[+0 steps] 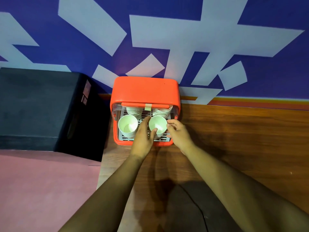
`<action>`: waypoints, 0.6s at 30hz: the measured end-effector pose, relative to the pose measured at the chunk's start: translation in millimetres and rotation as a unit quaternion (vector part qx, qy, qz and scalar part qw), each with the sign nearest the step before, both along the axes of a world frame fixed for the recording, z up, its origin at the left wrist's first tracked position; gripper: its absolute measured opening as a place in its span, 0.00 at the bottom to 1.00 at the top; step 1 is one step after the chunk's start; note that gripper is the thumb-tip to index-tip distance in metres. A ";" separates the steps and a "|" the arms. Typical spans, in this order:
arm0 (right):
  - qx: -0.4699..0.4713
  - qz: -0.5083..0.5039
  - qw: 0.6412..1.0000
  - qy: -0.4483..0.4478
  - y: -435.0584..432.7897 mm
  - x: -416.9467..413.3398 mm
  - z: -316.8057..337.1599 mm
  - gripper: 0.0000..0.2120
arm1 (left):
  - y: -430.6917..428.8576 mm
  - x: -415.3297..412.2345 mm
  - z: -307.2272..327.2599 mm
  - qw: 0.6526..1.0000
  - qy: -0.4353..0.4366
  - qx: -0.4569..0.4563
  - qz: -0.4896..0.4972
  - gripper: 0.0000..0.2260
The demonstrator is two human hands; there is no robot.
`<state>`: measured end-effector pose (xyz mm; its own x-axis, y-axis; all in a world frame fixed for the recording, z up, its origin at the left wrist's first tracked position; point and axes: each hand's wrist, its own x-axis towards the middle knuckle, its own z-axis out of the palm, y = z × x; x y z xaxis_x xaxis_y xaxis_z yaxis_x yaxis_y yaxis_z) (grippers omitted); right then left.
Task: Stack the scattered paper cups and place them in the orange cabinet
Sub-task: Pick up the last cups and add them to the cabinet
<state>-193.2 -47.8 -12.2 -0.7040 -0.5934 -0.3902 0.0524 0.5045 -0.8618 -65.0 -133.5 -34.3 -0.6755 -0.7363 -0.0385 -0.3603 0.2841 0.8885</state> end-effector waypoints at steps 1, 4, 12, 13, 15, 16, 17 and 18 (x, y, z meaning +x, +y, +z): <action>-0.003 -0.003 1.000 -0.005 -0.3 0.2 -1.6 0.11 | -0.7 -0.5 -1.4 1.000 -0.002 0.009 0.003 0.22; -0.020 -0.015 1.000 -0.018 -1.0 2.5 -2.6 0.11 | -1.5 -2.9 -1.8 1.000 -0.003 0.027 0.011 0.21; -0.029 -0.041 0.999 0.008 -0.3 7.2 -9.0 0.10 | -3.2 -3.7 -0.3 0.999 -0.005 0.036 -0.007 0.19; -0.029 -0.041 0.999 0.012 -0.4 7.8 -8.6 0.10 | -2.9 -3.3 0.3 0.999 -0.005 0.038 -0.007 0.19; -0.029 -0.043 0.999 0.016 -0.4 7.3 -9.3 0.10 | -2.4 -3.0 0.0 0.999 -0.006 0.047 -0.008 0.19; -0.029 -0.042 0.999 0.018 0.0 7.1 -10.1 0.10 | -1.8 -3.0 -0.6 0.999 -0.007 0.050 -0.008 0.19; -0.028 -0.042 0.999 0.019 0.8 6.7 -10.3 0.10 | -0.9 -3.0 -0.4 0.998 -0.009 0.053 -0.010 0.20; -0.025 -0.043 0.999 0.019 1.9 6.4 -10.2 0.10 | 0.1 -3.7 -0.1 0.998 -0.011 0.055 -0.012 0.20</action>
<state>-186.8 -45.9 -22.4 -0.7667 -0.5480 -0.3345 0.0613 0.4561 -0.8878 -68.7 -133.4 -34.4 -0.6909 -0.7105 -0.1338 -0.3748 0.1937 0.9067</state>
